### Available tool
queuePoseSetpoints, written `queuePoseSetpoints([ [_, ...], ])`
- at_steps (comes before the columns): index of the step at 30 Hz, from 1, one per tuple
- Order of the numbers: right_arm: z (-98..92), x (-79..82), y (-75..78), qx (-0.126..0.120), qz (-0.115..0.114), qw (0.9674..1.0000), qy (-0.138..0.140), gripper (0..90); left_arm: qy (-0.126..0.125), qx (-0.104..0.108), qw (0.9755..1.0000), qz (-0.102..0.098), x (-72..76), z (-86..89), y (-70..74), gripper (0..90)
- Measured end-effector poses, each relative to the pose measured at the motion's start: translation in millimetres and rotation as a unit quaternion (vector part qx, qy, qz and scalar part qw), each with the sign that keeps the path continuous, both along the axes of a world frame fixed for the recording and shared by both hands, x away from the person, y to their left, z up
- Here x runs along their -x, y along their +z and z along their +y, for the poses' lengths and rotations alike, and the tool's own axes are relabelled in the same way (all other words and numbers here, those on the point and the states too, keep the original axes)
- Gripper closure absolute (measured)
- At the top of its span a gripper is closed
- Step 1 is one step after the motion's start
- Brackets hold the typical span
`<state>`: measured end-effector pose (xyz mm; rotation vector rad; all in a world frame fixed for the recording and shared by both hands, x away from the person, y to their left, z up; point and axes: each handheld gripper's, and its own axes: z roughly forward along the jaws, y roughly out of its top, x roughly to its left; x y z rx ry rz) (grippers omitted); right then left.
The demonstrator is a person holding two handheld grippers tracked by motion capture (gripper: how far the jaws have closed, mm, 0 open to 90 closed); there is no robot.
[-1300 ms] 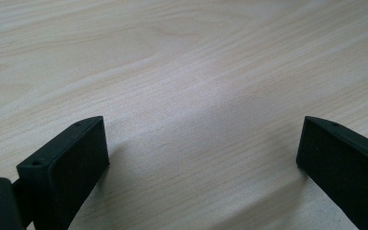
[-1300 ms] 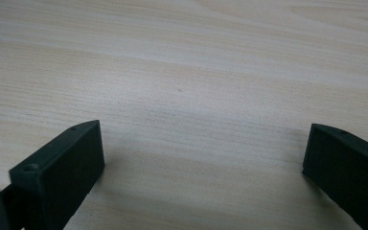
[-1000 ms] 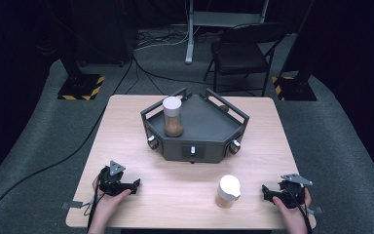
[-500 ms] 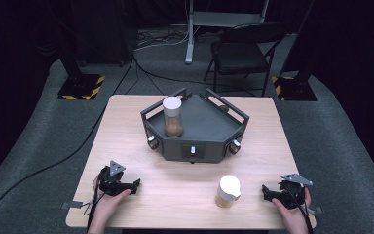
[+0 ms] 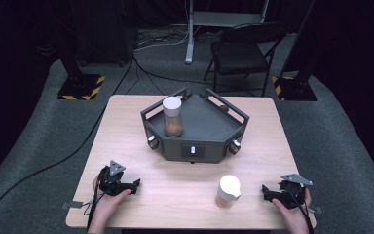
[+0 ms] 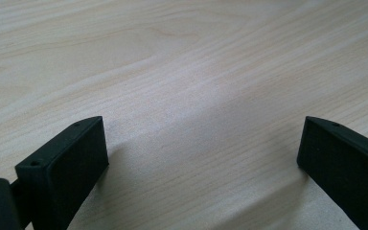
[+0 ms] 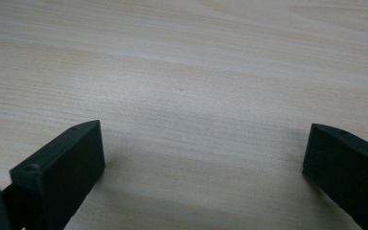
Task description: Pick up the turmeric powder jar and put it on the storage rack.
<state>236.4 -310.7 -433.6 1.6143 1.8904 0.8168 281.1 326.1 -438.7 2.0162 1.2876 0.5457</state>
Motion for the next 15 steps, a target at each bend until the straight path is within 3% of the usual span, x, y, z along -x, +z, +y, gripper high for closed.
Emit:
queuePoseSetpoints([
  [12, -0.6, 2.1, 0.5, -0.004, -0.001, 1.0, -0.001, 1.6, -0.001, 0.0, 1.0, 0.0, -0.4, 0.3, 0.0, 3.2],
  [15, -4.8, 3.2, 2.7, -0.021, -0.003, 0.9998, 0.003, 5.7, -0.001, 0.0, 1.0, 0.0, -0.6, 0.3, 0.0, 3.0],
])
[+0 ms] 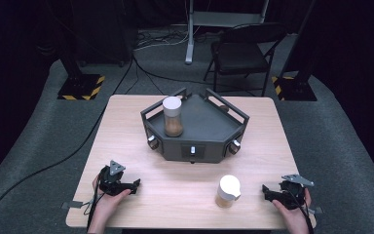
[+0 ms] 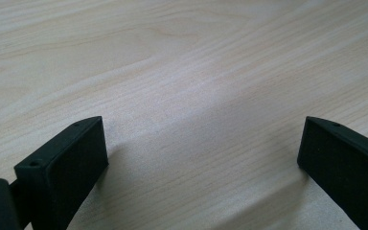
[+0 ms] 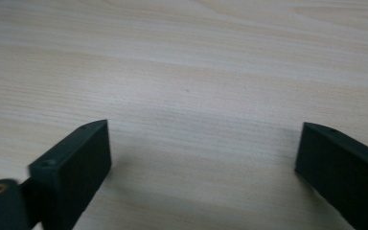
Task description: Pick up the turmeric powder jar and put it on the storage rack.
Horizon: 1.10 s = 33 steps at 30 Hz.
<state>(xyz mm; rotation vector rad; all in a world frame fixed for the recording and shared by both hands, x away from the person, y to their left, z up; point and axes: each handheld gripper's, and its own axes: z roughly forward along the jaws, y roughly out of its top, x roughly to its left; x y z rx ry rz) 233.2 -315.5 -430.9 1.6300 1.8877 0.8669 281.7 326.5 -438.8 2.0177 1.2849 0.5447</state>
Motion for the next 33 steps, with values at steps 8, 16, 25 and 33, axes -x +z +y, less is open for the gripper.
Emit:
queuePoseSetpoints([
  [8, 6.6, 6.3, 13.4, -0.001, -0.002, 1.0, 0.008, 5.5, 0.0, 0.0, 1.0, 0.0, 0.0, 0.0, 0.0, 3.0],
  [16, 19.6, 18.9, 29.1, 0.01, -0.012, 0.9992, 0.036, 6.0, 0.0, 0.0, 1.0, 0.0, 0.0, 0.0, -0.1, 3.0],
  [25, 21.1, 34.8, 38.6, 0.007, -0.014, 0.9977, 0.067, 6.0, 0.001, 0.0, 1.0, 0.0, 0.2, -0.2, 0.0, 3.0],
  [33, 25.7, 48.6, 44.6, 0.004, -0.02, 0.9957, 0.09, 5.9, 0.001, 0.0, 1.0, 0.0, 0.4, -0.5, 0.1, 3.0],
])
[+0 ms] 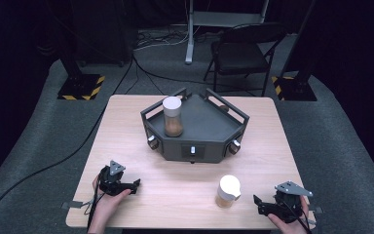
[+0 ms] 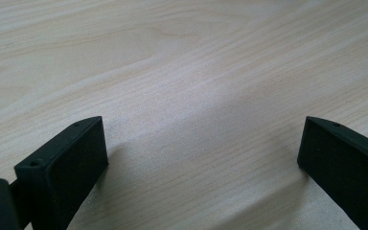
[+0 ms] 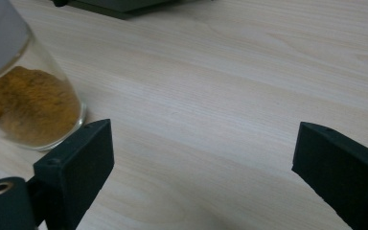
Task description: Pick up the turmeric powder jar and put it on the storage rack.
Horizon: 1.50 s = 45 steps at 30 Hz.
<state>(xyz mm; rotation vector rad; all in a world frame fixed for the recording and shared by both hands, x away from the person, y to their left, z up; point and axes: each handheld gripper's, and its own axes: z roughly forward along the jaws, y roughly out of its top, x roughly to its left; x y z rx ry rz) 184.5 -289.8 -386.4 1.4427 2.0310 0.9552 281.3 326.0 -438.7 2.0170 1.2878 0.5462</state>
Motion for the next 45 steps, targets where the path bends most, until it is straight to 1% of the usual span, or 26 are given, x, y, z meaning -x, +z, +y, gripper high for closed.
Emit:
queuePoseSetpoints([
  [6, 5.2, 7.6, 4.9, -0.001, -0.007, 0.9998, 0.021, 5.6, 0.0, 0.0, 1.0, 0.0, 0.0, 0.0, 0.0, 3.0],
  [11, 8.2, 9.5, 7.0, -0.009, -0.008, 0.9989, 0.044, 5.6, 0.001, 0.0, 1.0, 0.0, 0.4, -0.2, 0.1, 3.0],
  [15, 11.8, 10.7, 7.9, -0.01, -0.01, 0.9986, 0.052, 5.7, 0.0, -0.001, 1.0, 0.0, 0.6, 0.0, 0.1, 3.0],
  [20, 16.2, 14.5, 9.2, -0.011, -0.018, 0.9975, 0.067, 5.7, 0.0, -0.001, 1.0, 0.0, 0.6, -0.1, 0.1, 3.0],
  [26, 24.9, 14.0, 12.2, -0.008, -0.022, 0.9958, 0.088, 5.7, 0.0, -0.001, 1.0, 0.0, 0.9, -0.1, 0.2, 3.0],
  [30, 28.1, 14.1, 12.7, -0.008, -0.025, 0.9953, 0.094, 5.8, 0.0, -0.002, 1.0, 0.0, 1.0, -0.1, 0.2, 3.0],
  [36, 33.2, 15.9, 10.6, -0.017, -0.04, 0.9941, 0.1, 6.2, 0.0, -0.002, 1.0, 0.0, 1.2, -0.1, 0.2, 3.0],
  [41, 36.2, 14.0, 9.0, -0.029, -0.047, 0.9931, 0.104, 6.8, 0.0, -0.002, 1.0, 0.0, 1.3, -0.2, 0.2, 3.0],
  [45, 37.2, 10.6, 6.4, -0.041, -0.046, 0.9924, 0.107, 7.5, 0.001, -0.002, 1.0, 0.0, 1.4, -0.3, 0.2, 3.0],
])
